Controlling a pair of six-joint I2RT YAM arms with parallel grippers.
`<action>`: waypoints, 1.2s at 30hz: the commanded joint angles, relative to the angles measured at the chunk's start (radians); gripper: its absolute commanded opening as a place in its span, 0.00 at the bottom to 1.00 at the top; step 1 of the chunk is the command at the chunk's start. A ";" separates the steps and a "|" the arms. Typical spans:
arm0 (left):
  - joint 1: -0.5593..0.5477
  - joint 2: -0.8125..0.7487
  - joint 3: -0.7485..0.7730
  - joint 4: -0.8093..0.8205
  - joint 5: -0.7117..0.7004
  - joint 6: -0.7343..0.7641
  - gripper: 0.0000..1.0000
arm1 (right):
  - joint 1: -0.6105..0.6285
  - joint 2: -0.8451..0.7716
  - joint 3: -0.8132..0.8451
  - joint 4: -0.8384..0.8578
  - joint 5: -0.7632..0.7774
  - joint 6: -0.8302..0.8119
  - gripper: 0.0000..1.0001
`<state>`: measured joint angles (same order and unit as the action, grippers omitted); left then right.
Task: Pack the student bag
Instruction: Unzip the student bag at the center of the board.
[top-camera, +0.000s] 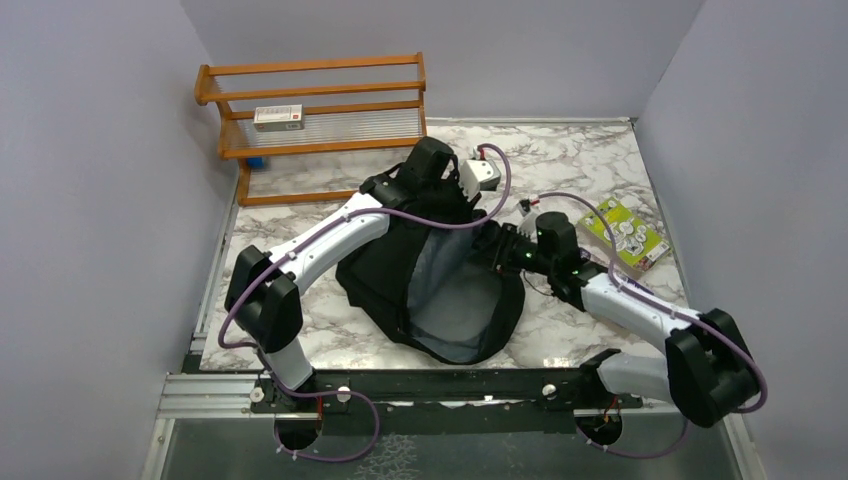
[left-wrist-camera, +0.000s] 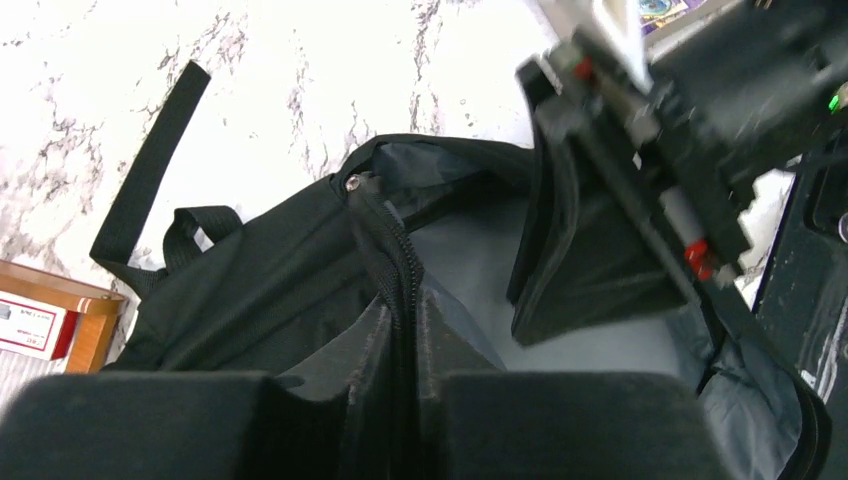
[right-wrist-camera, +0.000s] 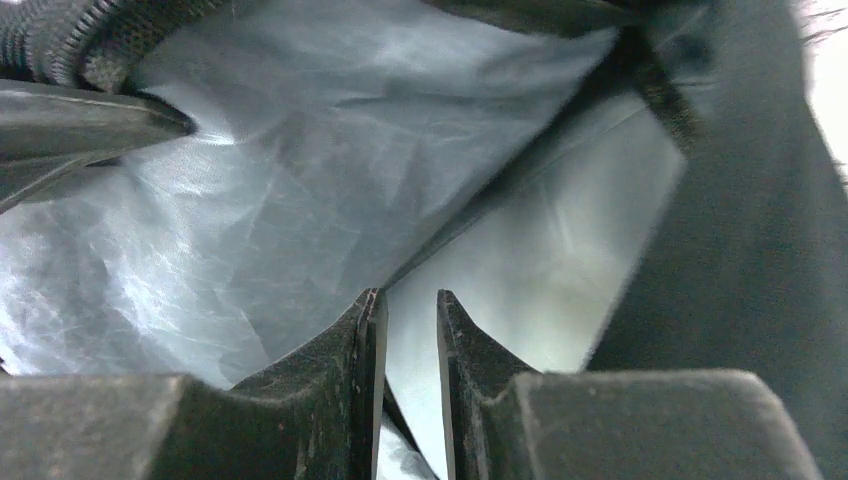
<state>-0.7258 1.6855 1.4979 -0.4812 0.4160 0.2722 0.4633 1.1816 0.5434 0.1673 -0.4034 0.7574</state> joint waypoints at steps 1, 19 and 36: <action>0.007 -0.026 -0.026 0.072 -0.002 -0.014 0.20 | 0.057 0.080 -0.003 0.223 -0.045 0.103 0.29; 0.034 -0.285 -0.318 0.130 -0.096 -0.179 0.99 | 0.065 0.276 0.085 0.336 -0.049 0.125 0.29; 0.003 -0.352 -0.466 0.171 -0.166 -0.489 0.95 | 0.066 0.275 0.088 0.324 -0.034 0.108 0.29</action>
<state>-0.6964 1.3537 1.0458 -0.3561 0.2882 -0.1165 0.5243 1.4544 0.6033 0.4633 -0.4351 0.8795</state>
